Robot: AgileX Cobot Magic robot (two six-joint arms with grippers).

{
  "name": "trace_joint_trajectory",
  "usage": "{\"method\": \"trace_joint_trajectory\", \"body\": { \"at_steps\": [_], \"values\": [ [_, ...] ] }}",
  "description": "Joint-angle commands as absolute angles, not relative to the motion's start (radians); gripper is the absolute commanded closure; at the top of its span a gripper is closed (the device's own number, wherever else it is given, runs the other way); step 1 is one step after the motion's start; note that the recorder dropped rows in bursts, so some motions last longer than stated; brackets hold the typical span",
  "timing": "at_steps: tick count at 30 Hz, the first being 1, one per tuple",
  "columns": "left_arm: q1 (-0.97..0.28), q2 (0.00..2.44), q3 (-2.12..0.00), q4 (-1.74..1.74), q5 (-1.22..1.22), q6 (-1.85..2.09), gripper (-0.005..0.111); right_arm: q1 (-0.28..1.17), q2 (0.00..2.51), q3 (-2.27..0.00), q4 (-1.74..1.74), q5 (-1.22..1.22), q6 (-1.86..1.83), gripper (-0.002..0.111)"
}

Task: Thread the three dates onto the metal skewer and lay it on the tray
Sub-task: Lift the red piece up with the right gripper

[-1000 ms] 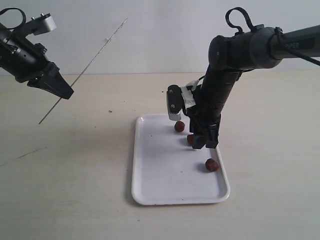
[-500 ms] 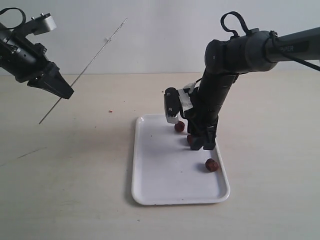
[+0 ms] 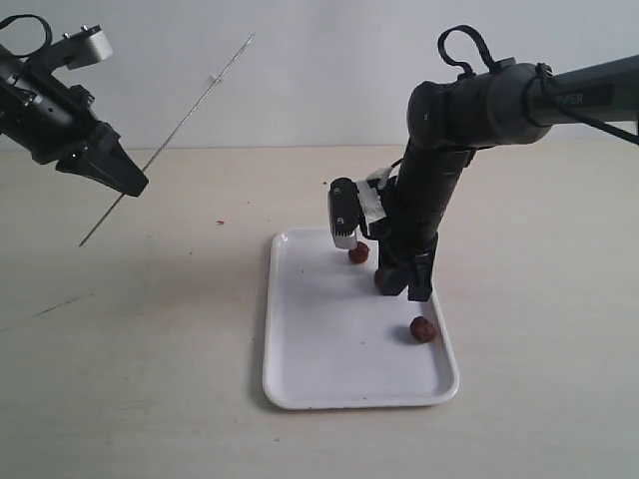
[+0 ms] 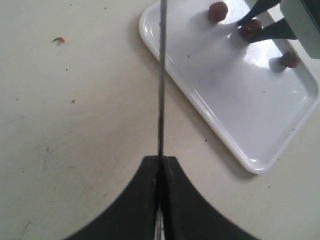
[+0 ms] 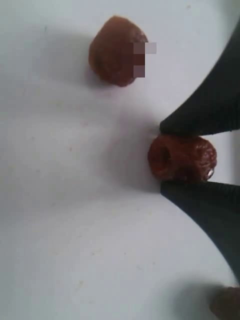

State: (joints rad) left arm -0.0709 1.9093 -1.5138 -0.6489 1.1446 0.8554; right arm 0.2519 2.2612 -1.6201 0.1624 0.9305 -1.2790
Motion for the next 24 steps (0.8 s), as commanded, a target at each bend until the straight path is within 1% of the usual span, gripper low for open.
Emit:
{"method": "trace_joint_trajectory", "body": {
  "at_steps": [1, 10, 13, 19, 24],
  "values": [
    [-0.069, 1.896, -1.513, -0.660, 1.118, 0.860, 0.107, 0.255, 2.232, -1.622, 0.163, 0.931, -1.269, 0.079],
    [-0.069, 1.896, -1.513, -0.660, 1.121, 0.860, 0.107, 0.255, 2.170, -1.622, 0.113, 0.942, -1.104, 0.079],
    [-0.069, 1.896, -1.513, -0.648, 1.149, 0.866, 0.107, 0.255, 2.150, -1.622, 0.087, 0.990, -1.098, 0.079],
    [-0.097, 1.896, -1.513, -0.605, 1.221, 1.100, 0.107, 0.255, 2.112, -1.622, 0.062, 1.104, -1.097, 0.079],
    [-0.098, 1.896, -1.513, -0.601, 1.221, 1.100, 0.107, 0.255, 2.089, -1.622, 0.000, 1.202, -1.094, 0.079]
  ]
}}
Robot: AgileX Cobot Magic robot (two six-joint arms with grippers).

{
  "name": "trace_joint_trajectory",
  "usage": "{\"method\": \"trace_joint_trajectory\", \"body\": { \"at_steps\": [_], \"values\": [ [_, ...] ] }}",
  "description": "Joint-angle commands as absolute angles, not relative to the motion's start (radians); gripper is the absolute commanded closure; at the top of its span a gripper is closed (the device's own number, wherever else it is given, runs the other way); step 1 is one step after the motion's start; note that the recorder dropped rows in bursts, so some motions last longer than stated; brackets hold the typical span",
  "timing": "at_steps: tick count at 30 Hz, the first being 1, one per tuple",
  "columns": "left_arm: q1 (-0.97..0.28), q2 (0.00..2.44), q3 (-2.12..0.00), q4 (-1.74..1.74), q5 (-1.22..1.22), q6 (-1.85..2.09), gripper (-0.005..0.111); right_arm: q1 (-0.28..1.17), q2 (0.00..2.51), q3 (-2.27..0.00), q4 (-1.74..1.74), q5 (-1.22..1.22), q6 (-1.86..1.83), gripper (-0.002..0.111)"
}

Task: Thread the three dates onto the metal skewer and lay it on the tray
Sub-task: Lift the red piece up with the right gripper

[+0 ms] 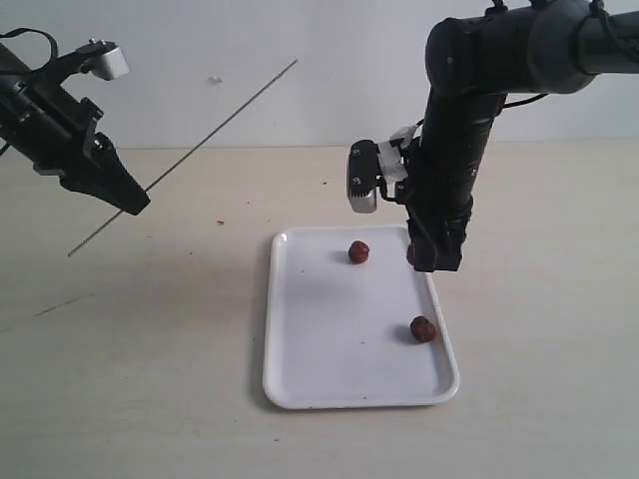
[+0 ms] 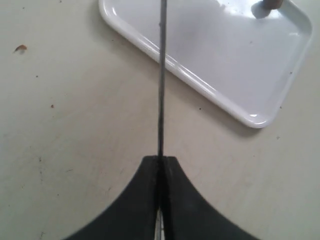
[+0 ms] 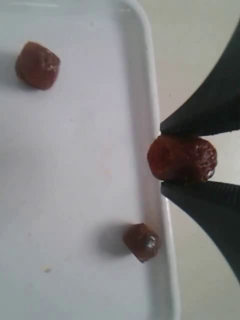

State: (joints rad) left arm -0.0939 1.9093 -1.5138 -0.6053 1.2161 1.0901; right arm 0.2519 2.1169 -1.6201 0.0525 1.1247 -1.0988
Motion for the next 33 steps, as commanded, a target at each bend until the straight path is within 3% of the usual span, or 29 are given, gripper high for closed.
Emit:
{"method": "trace_joint_trajectory", "body": {
  "at_steps": [1, 15, 24, 33],
  "values": [
    [-0.098, 1.896, -1.513, -0.601, 1.221, 1.079, 0.107, 0.255, 2.084, -1.622, 0.000, 1.214, -1.087, 0.079],
    [-0.100, 1.896, -1.504, -0.408, 1.221, 1.113, 0.107, 0.220, 2.014, -1.622, -0.170, 1.221, -0.965, 0.079],
    [-0.102, 1.896, -1.472, -0.399, 1.221, 1.447, 0.107, 0.190, 1.980, -1.622, -0.130, 1.221, -0.956, 0.079],
    [-0.102, 1.896, -1.472, -0.399, 1.221, 1.539, 0.107, 0.190, 1.980, -1.622, -0.116, 1.221, -1.011, 0.079]
  ]
}}
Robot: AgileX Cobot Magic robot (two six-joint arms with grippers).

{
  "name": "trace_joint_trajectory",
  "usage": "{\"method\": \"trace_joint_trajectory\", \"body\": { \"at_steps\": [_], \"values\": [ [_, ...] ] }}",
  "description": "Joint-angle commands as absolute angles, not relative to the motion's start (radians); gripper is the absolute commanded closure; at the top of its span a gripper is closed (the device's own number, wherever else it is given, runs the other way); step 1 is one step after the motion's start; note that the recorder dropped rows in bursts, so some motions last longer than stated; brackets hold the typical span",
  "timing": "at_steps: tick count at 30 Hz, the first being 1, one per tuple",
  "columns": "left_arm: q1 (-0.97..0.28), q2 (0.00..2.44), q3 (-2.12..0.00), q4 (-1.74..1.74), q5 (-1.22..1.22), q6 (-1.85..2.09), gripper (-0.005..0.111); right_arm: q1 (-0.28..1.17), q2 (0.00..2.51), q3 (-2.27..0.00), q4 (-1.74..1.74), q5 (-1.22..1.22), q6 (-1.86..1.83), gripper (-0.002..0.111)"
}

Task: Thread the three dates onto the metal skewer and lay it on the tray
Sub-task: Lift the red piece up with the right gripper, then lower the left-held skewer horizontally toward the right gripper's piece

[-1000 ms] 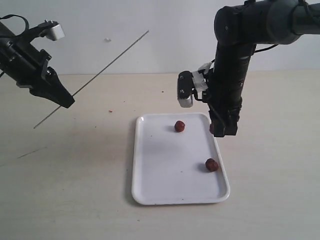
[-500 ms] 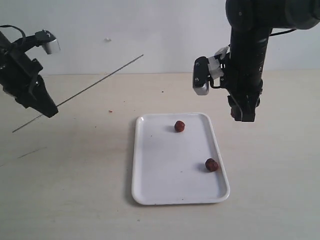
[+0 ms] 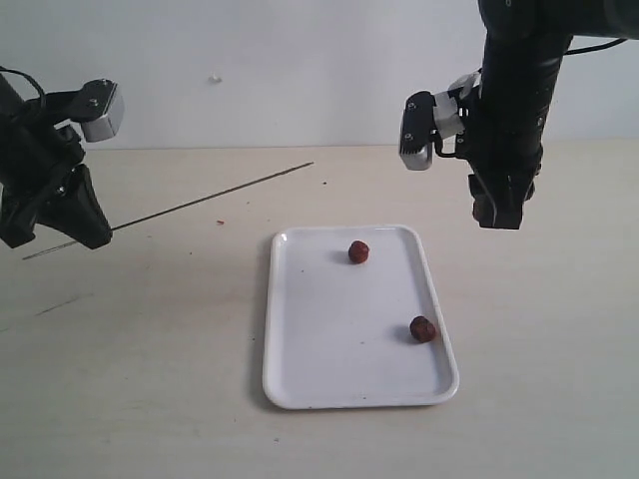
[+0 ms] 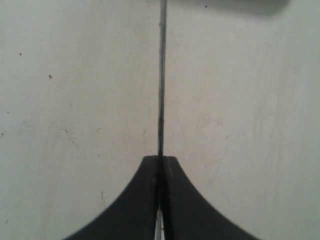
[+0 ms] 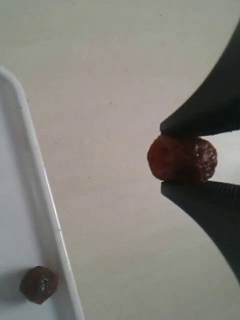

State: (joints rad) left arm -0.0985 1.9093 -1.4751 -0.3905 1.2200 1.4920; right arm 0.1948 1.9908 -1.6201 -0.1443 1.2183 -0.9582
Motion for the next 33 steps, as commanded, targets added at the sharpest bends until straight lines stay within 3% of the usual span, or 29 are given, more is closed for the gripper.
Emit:
{"method": "trace_joint_trajectory", "body": {
  "at_steps": [1, 16, 33],
  "values": [
    [-0.102, 1.896, -1.472, -0.397, 1.221, 1.563, 0.107, 0.190, 1.980, -1.622, -0.103, 1.221, -1.034, 0.079],
    [-0.102, 1.889, -1.472, -0.259, 1.221, 1.478, 0.107, 0.192, 1.980, -1.622, 0.157, 1.026, -1.238, 0.079],
    [-0.228, 1.864, -1.468, -0.314, 1.221, 1.404, 0.107, 0.291, 1.980, -1.622, 0.006, 1.052, -1.261, 0.079]
  ]
}}
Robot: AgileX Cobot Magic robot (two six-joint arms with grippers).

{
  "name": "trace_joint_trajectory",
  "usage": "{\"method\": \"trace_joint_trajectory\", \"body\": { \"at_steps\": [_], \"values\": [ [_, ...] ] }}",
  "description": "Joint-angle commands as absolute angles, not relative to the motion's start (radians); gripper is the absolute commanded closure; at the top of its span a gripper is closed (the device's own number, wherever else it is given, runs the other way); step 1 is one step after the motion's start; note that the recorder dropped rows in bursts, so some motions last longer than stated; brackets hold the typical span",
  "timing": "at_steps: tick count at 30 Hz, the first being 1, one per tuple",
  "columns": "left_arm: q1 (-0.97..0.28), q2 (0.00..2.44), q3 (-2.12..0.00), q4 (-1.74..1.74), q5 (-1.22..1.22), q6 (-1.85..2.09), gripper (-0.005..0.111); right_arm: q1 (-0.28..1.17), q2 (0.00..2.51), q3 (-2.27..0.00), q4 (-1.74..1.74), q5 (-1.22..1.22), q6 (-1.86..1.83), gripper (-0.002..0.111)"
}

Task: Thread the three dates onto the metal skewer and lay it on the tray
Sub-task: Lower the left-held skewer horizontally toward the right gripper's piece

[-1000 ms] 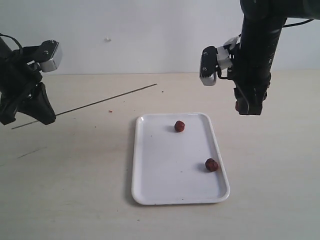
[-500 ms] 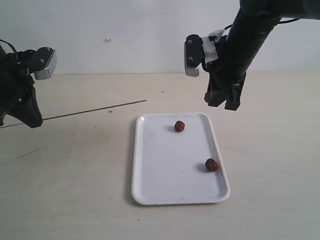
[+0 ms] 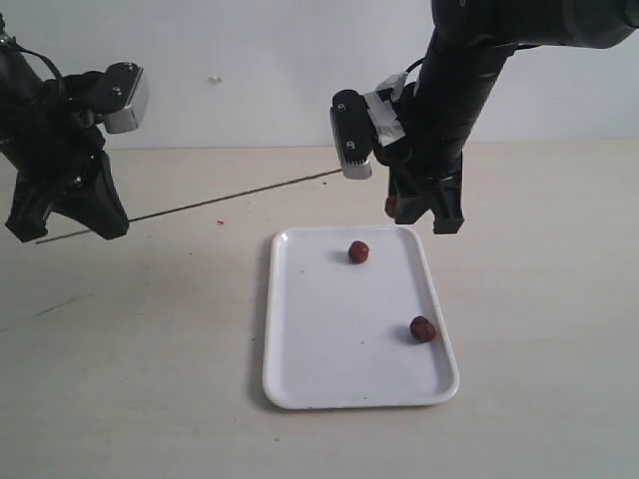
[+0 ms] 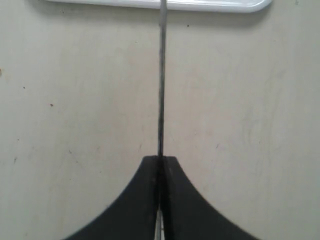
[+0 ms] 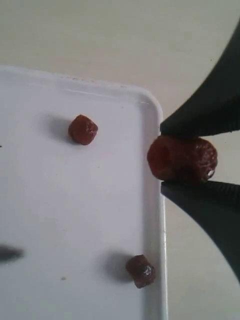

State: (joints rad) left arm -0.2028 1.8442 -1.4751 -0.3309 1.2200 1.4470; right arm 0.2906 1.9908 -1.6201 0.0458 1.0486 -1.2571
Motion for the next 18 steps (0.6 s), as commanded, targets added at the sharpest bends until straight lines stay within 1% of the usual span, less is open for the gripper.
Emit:
{"method": "trace_joint_trajectory", "body": {
  "at_steps": [1, 12, 18],
  "values": [
    [-0.232, 1.869, -1.466, -0.311, 1.221, 1.401, 0.107, 0.291, 1.980, -1.622, -0.007, 1.060, -1.254, 0.079],
    [-0.303, 1.874, -1.455, -0.262, 1.221, 1.352, 0.107, 0.291, 1.978, -1.622, 0.026, 1.145, -1.252, 0.079],
    [-0.321, 1.876, -1.455, -0.249, 1.221, 1.302, 0.107, 0.291, 1.971, -1.622, 0.026, 1.196, -1.252, 0.079]
  ]
}}
